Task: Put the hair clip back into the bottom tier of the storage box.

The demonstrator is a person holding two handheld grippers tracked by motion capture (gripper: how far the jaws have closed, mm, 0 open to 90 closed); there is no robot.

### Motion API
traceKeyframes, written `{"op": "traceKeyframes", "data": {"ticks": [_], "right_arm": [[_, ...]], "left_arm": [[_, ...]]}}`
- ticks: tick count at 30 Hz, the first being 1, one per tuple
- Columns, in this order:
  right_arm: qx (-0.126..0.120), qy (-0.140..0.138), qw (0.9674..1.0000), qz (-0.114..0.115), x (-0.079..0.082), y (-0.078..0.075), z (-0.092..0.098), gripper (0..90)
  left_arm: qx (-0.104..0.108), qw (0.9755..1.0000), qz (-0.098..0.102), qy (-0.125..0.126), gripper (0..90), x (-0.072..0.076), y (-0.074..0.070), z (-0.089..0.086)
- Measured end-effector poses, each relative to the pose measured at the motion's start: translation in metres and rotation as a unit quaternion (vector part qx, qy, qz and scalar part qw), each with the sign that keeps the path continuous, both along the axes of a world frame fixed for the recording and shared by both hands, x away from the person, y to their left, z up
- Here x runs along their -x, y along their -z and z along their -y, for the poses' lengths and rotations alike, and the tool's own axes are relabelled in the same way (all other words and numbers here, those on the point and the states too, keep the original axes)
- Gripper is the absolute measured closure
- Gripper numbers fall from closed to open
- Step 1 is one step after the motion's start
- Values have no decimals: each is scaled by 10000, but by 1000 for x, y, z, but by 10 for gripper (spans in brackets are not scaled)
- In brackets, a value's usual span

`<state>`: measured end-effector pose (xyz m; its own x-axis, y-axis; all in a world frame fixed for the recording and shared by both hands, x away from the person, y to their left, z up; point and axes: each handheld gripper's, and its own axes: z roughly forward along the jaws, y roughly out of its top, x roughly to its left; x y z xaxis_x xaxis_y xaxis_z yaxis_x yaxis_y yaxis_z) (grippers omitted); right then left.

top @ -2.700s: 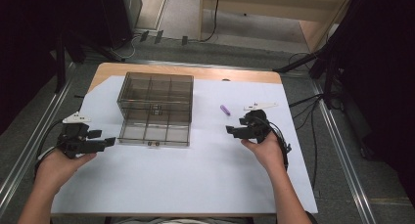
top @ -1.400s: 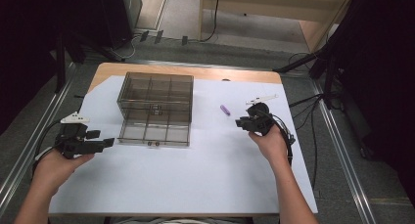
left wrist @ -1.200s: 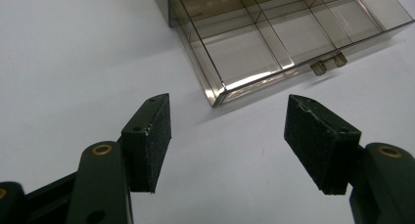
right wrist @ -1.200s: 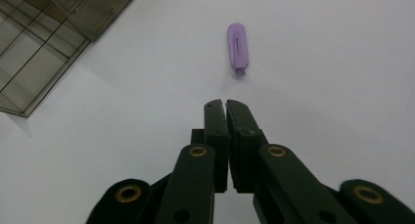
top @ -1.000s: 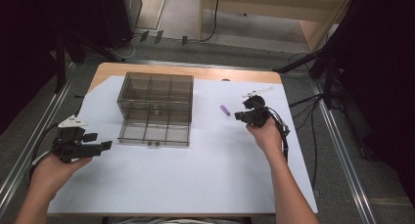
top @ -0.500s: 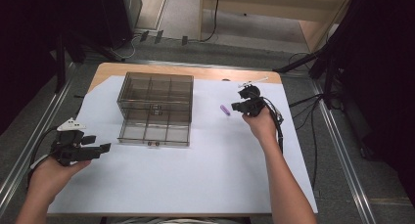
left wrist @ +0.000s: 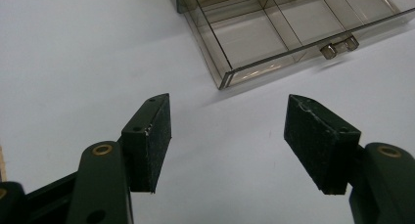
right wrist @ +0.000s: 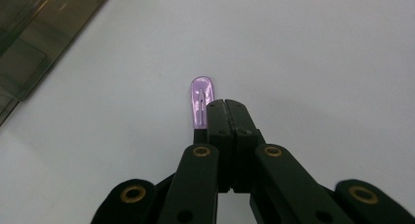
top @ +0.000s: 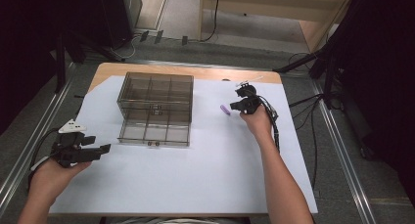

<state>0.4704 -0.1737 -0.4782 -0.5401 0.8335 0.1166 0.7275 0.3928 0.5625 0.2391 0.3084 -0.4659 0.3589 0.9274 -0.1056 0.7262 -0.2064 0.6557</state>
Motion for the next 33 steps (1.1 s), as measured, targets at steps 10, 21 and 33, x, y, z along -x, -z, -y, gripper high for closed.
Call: {"op": "traceKeyframes", "data": {"ticks": [10,21,33], "right_arm": [[119,82,9996,-222,-9,15,-2,900],[219,70,9993,-302,-9,18,-9,900],[190,273,9984,-461,-9,7,-8,856]], "left_arm": [[8,9999,-32,-103,353,5,2,-6],[7,9999,-78,-102,354,5,4,-6],[8,9999,-107,-132,353,5,4,-8]]}}
